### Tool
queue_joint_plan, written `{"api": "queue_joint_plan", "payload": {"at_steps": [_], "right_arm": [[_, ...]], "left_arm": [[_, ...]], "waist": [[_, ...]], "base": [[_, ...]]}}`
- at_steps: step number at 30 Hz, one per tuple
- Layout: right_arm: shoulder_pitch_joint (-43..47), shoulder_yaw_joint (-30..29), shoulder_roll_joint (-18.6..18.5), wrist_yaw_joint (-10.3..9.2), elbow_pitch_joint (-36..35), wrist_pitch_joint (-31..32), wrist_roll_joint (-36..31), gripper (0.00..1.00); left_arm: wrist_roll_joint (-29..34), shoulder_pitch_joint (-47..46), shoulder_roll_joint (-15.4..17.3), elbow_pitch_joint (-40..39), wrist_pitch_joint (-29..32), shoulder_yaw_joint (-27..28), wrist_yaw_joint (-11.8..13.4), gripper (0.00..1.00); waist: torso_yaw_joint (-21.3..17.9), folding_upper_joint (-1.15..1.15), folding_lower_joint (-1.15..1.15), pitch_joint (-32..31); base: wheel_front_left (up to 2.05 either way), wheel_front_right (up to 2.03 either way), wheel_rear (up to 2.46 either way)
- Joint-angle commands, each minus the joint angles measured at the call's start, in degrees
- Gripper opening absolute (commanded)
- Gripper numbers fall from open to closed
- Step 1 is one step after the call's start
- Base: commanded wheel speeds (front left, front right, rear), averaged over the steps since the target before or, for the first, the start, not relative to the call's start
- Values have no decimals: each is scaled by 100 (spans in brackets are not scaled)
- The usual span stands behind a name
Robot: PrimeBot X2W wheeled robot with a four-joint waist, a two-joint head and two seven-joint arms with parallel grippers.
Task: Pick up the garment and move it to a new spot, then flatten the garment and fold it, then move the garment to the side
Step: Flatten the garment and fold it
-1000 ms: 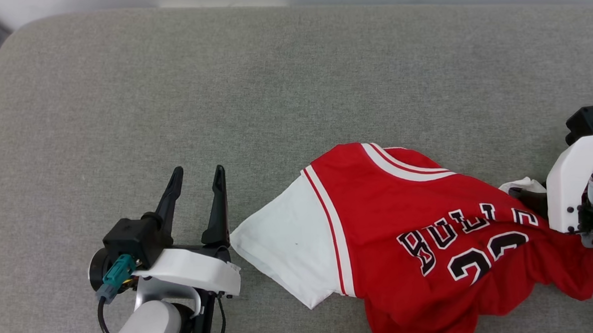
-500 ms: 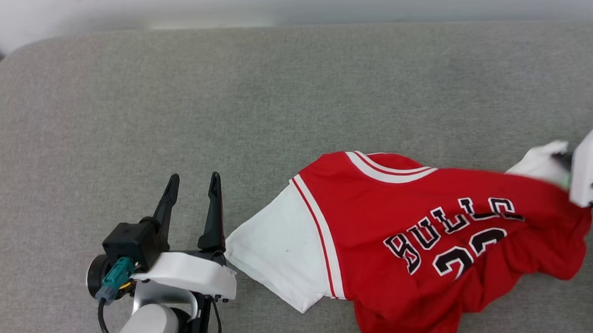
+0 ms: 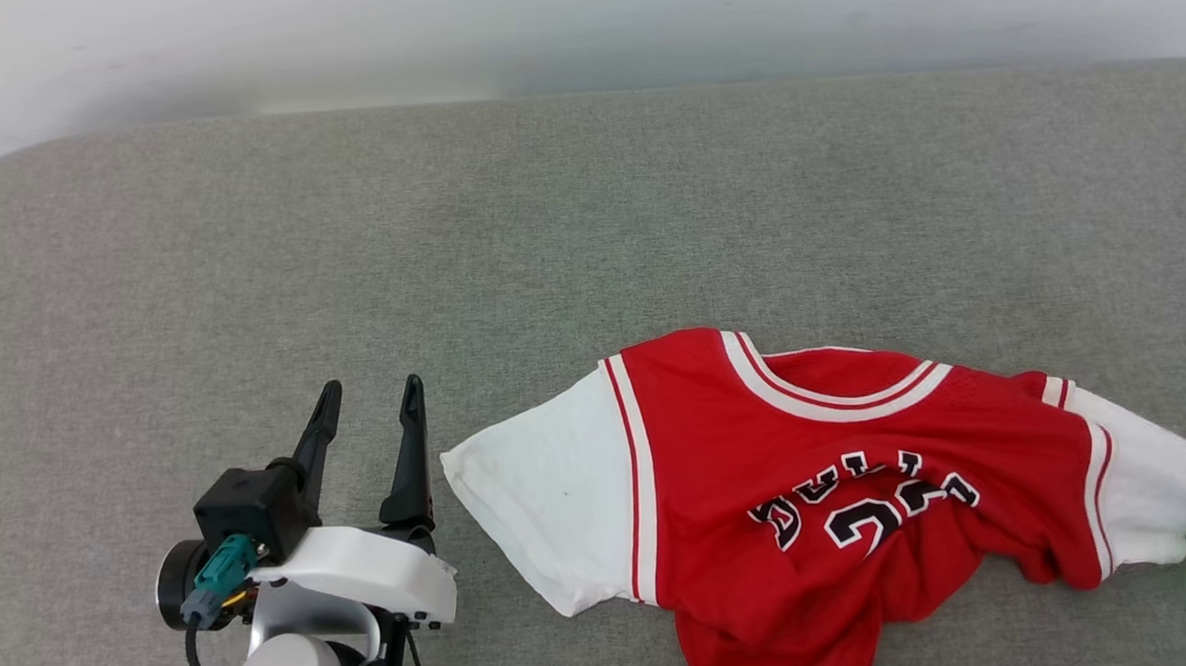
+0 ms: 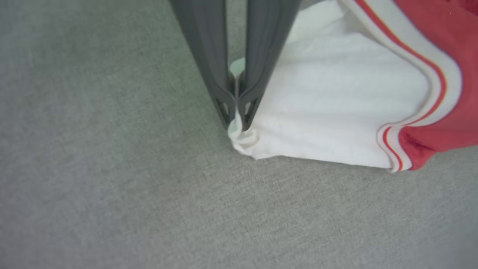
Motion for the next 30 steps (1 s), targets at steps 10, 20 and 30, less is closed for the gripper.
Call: {"api": "queue_joint_plan", "payload": {"at_steps": [10, 20, 30], "right_arm": [[494, 25, 455, -2, -213, -2086, -286, 100], [1125, 741, 842, -2, -795, -3810, -722, 100], [1927, 1569, 1204, -2, -1992, -3703, -985, 100]], "left_arm": [[-120, 290, 131, 75, 102, 32, 74, 100], [-264, 726, 229, 193, 159, 67, 157, 100], [-445, 1043, 280, 311, 236, 107, 166, 100]], "waist": [[-105, 0, 0, -368], [-169, 0, 0, -1024], [-248, 0, 0, -1341]], "base": [[0, 0, 0], [0, 0, 0], [0, 0, 0]]}}
